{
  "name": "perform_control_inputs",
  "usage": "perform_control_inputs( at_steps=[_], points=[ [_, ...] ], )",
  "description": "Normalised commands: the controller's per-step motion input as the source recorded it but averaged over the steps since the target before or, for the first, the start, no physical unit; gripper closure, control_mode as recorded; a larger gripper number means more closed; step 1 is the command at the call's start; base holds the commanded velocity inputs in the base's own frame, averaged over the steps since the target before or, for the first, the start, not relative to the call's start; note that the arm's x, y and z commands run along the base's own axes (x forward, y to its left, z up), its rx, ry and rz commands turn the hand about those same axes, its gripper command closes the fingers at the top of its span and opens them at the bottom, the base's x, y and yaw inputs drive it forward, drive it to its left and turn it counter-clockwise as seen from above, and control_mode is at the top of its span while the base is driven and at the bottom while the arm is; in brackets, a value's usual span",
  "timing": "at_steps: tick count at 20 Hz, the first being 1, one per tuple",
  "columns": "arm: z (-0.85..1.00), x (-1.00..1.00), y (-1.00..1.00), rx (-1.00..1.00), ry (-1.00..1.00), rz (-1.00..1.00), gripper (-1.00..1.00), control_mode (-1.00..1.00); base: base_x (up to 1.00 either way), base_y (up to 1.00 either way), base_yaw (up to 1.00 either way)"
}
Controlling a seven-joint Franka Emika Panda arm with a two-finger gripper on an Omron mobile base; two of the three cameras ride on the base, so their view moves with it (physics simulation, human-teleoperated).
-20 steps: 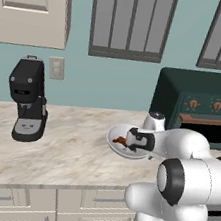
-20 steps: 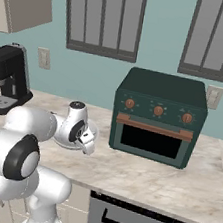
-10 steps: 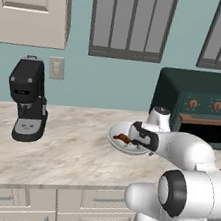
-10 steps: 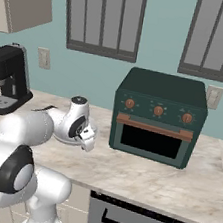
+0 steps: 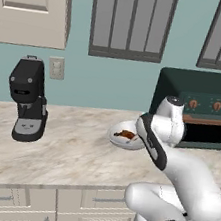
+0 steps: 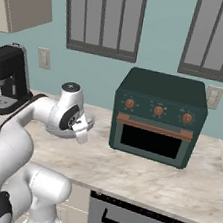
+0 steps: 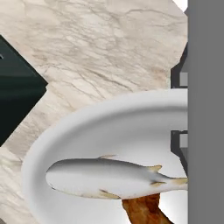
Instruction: Place the bowl with the squash and avocado on the second highest shelf of the fridge. Place the bowl with the chicken drumstick and fish on the top shelf of the fridge.
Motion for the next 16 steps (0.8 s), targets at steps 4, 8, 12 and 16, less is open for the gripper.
perform_control_inputs(
  at_steps=[4, 8, 12, 16],
  points=[
    [1.0, -0.76, 0.0, 0.03, -0.07, -0.16, 1.0, -1.0, 0.0, 0.0, 0.0],
    [1.0, -0.99, -0.01, 0.02, 0.0, -0.11, 1.0, -1.0, 0.0, 0.0, 0.0],
    [0.91, -0.99, -0.35, 0.08, 0.01, -0.01, 1.0, -1.0, 0.0, 0.0, 0.0],
    [0.16, -0.87, -0.65, 0.2, -0.17, 0.07, 1.0, -1.0, 0.0, 0.0, 0.0]
  ],
)
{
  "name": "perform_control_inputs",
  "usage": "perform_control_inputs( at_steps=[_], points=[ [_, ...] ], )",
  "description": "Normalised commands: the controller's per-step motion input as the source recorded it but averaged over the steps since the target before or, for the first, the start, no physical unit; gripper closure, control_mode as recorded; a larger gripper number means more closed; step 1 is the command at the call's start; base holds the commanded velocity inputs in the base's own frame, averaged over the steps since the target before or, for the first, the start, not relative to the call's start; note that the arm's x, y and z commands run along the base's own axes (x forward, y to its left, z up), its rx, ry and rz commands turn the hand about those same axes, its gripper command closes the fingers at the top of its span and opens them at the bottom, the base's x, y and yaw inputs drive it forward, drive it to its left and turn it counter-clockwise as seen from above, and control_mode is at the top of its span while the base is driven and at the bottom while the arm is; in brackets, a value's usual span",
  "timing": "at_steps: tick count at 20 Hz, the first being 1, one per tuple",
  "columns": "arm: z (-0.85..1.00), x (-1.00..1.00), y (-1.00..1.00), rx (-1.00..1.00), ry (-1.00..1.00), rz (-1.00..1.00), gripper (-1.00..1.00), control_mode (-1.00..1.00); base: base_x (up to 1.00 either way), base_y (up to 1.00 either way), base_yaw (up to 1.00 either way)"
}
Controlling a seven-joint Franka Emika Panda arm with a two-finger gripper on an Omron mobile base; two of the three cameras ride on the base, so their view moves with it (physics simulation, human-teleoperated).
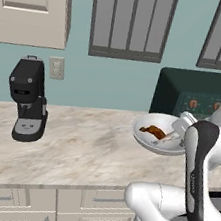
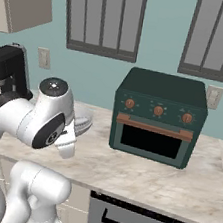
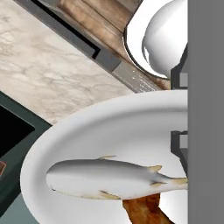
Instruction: Place the bowl with the squash and avocado on the second highest shelf of the fridge. Place the bowl with the chicken drumstick and fish on the top shelf of the fridge.
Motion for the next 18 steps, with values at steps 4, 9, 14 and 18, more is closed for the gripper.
perform_control_inputs(
  at_steps=[4, 9, 14, 18],
  points=[
    [0.0, -0.03, -0.05, 0.04, -0.03, -0.01, 1.0, -1.0, 0.0, 0.0, 0.0],
    [0.0, -0.1, 0.0, 0.0, 0.0, 0.01, 1.0, 1.0, -0.51, 0.0, 0.08],
    [0.0, 0.0, 0.0, 0.0, 0.0, 0.0, 1.0, 1.0, -1.0, 0.0, 0.37],
    [0.0, 0.0, 0.0, 0.0, 0.0, 0.0, 1.0, 1.0, -0.97, 0.0, 0.73]
  ],
)
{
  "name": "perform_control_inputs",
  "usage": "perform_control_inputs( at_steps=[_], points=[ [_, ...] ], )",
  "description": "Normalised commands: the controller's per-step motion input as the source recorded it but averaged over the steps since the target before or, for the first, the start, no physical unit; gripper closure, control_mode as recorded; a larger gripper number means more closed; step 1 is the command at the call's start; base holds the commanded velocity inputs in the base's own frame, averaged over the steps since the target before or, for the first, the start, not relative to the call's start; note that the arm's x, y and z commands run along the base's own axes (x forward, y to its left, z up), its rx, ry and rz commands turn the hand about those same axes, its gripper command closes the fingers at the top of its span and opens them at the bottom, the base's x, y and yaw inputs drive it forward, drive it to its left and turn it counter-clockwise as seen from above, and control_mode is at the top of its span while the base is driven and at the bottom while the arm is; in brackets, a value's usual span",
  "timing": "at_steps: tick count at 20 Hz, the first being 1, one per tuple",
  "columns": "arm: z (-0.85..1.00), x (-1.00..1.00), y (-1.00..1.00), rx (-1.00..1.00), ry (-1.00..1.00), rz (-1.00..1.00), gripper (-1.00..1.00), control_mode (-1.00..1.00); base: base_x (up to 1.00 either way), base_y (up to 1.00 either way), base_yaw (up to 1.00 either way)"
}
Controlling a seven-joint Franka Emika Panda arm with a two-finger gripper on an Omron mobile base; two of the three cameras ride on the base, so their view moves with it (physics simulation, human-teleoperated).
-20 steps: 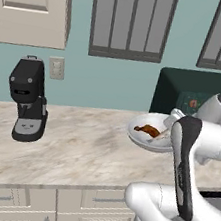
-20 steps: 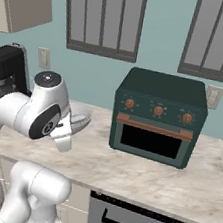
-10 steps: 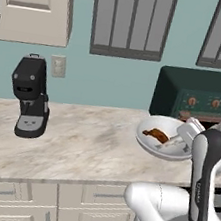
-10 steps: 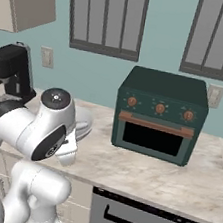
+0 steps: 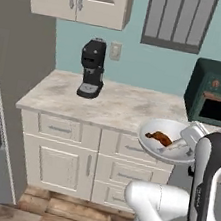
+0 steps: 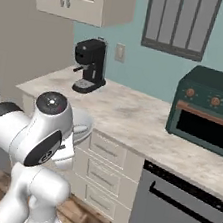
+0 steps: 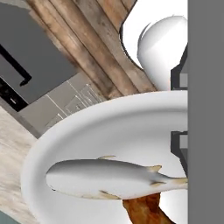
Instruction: Place the bowl with the squash and avocado on the second highest shelf of the fridge. Place the bowl with the chicken drumstick and fish on the top shelf of the fridge.
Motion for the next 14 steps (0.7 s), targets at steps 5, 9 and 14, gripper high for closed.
perform_control_inputs(
  at_steps=[5, 9, 14],
  points=[
    [0.0, 0.0, 0.0, 0.0, 0.0, 0.0, 1.0, 1.0, -0.49, 0.0, 0.96],
    [0.0, 0.0, 0.0, 0.0, 0.0, 0.0, 1.0, 1.0, -0.16, 0.0, 1.0],
    [0.0, 0.0, 0.0, 0.0, 0.0, 0.0, 1.0, 1.0, -0.13, 0.15, 0.95]
  ],
)
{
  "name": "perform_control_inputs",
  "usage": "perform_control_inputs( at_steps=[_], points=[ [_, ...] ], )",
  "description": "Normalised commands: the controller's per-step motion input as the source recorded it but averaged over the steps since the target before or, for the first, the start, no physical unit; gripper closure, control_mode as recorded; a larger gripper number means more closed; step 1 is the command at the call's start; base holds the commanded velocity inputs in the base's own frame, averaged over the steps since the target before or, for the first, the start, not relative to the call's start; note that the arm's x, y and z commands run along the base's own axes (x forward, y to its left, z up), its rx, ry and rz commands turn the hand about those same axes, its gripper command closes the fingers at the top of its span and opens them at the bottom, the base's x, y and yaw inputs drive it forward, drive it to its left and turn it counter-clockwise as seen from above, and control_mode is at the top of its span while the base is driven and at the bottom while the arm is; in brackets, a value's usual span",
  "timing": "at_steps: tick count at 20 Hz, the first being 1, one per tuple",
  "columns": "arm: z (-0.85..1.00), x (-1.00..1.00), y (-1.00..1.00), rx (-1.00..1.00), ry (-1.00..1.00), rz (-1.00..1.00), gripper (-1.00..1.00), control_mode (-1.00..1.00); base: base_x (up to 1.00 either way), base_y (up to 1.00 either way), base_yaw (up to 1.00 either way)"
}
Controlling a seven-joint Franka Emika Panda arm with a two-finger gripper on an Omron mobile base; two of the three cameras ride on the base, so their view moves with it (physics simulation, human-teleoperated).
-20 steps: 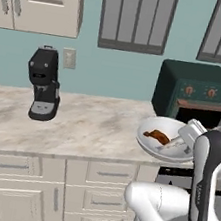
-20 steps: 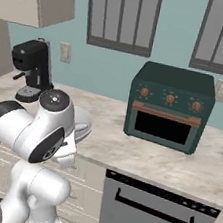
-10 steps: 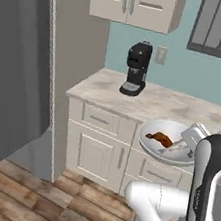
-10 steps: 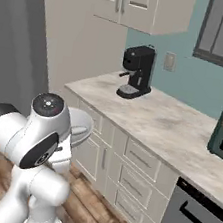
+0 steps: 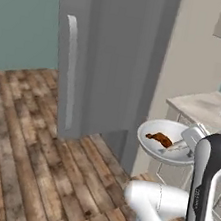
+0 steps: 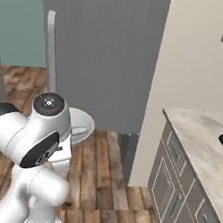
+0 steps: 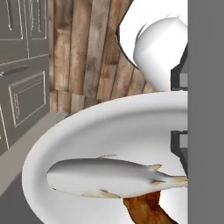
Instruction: Place the bowl with the squash and avocado on the second highest shelf of the fridge. Place the bowl with the chicken drumstick and fish on the top shelf of the fridge.
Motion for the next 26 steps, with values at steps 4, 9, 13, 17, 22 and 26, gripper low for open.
perform_control_inputs(
  at_steps=[4, 9, 13, 17, 22, 26],
  points=[
    [0.0, 0.0, 0.0, 0.0, 0.0, 0.0, 1.0, 1.0, -0.35, 0.77, 0.7],
    [0.0, 0.0, 0.0, 0.0, 0.0, 0.0, 1.0, 1.0, -0.15, 1.0, 0.24],
    [0.0, 0.0, 0.0, 0.0, 0.0, 0.0, 1.0, 1.0, 0.32, 0.84, 0.05],
    [0.0, 0.0, 0.0, 0.0, 0.0, 0.0, 1.0, 1.0, 0.5, 0.84, 0.02],
    [0.0, 0.0, 0.0, 0.0, 0.0, 0.0, 1.0, 1.0, 0.94, 0.37, 0.02],
    [0.0, 0.0, 0.0, 0.0, 0.0, 0.0, 1.0, 1.0, 1.0, -0.03, 0.04]
  ],
)
